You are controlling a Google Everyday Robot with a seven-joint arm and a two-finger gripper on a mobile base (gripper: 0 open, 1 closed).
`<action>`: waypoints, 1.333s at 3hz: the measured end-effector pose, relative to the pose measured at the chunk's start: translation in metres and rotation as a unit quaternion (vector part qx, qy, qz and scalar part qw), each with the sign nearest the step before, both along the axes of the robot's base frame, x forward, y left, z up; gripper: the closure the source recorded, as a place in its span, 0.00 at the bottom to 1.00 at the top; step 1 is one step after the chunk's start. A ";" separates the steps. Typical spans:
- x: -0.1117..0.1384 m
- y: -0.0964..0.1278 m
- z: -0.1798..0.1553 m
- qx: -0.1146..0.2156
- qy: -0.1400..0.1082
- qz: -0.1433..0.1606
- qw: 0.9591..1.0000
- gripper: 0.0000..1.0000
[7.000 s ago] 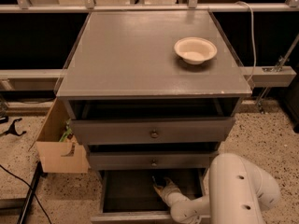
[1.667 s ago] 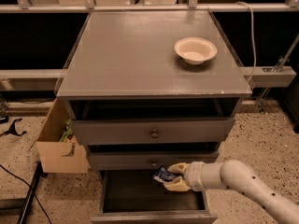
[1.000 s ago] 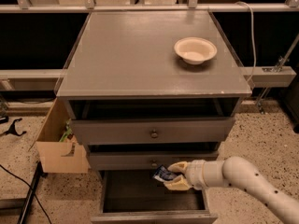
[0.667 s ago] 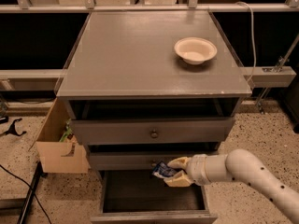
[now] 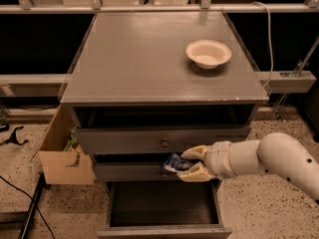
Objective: Pick rxbar blueberry from bottom drawer and place on counter
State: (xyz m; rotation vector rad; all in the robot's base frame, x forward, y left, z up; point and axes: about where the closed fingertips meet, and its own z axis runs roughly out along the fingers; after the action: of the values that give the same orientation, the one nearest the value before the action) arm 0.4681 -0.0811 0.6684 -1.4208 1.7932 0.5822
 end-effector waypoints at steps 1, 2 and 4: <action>0.000 0.000 0.000 0.000 0.000 0.000 1.000 1.00; 0.009 0.002 0.038 -0.011 -0.014 0.002 1.000 1.00; 0.035 -0.003 0.163 -0.047 -0.060 -0.004 0.997 1.00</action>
Offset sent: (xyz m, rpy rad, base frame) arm 0.0230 0.0011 0.0987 -0.0555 -0.0733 0.0021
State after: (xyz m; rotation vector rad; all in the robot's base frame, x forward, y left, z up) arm 0.5030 -0.0839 0.8310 -1.4781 1.7495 0.4038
